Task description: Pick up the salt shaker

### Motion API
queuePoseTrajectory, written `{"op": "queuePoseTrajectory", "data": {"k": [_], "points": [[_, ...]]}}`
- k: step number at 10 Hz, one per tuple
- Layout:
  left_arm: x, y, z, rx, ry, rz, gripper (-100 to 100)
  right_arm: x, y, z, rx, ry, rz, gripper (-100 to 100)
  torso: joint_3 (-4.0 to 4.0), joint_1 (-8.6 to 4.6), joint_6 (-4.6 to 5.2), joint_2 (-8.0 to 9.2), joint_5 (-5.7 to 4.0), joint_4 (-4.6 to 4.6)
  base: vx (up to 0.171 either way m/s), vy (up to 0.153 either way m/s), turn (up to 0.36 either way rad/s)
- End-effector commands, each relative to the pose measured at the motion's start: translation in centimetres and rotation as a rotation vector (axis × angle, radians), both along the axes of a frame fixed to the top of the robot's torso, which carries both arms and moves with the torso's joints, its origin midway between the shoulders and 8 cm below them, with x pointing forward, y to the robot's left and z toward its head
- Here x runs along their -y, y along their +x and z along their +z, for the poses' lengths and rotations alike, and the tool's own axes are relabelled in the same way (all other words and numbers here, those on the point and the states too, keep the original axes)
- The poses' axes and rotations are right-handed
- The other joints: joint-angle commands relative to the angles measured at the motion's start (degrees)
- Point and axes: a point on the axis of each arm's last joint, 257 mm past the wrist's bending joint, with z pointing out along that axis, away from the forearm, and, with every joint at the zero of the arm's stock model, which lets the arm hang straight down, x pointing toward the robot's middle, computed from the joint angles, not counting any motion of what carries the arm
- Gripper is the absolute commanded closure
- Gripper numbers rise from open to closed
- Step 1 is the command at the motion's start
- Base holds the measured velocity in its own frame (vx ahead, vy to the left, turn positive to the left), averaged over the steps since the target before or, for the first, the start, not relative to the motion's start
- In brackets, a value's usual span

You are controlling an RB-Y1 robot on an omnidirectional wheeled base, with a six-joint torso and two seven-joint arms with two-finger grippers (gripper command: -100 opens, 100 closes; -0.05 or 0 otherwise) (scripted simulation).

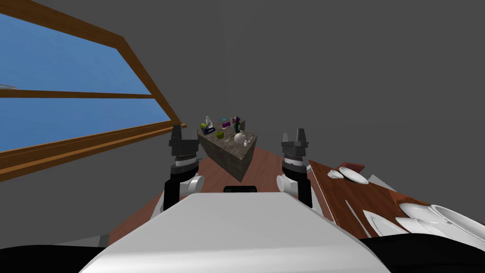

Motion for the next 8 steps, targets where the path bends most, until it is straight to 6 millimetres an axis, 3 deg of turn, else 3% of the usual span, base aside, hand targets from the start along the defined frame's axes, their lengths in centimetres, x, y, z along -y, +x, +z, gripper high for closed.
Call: {"op": "queuePoseTrajectory", "data": {"k": [1, 4, 8], "points": [[0.0, 0.0, 0.0, 0.000, 0.000, 0.000, 0, -0.4, 0.5, -0.9, -0.033, -0.038, 0.014, -100, 0.00, 0.00, 0.00, 0.00, 0.00, 0.00, -0.014, 0.007, 0.037], [0.0, 0.0, 0.0, 0.000, 0.000, 0.000, 0, -0.8, 1.5, -3.1, -0.104, -0.101, 0.031, -100, 0.06, 0.03, -0.01, 0.10, 0.01, 0.02, -0.029, 0.014, 0.049], [0.0, 0.0, 0.0, 0.000, 0.000, 0.000, 0, -0.9, 2.9, -7.7, -0.243, -0.206, 0.049, -100, 0.09, 0.08, -0.01, 0.15, 0.02, 0.03, -0.039, 0.029, 0.065]]}}
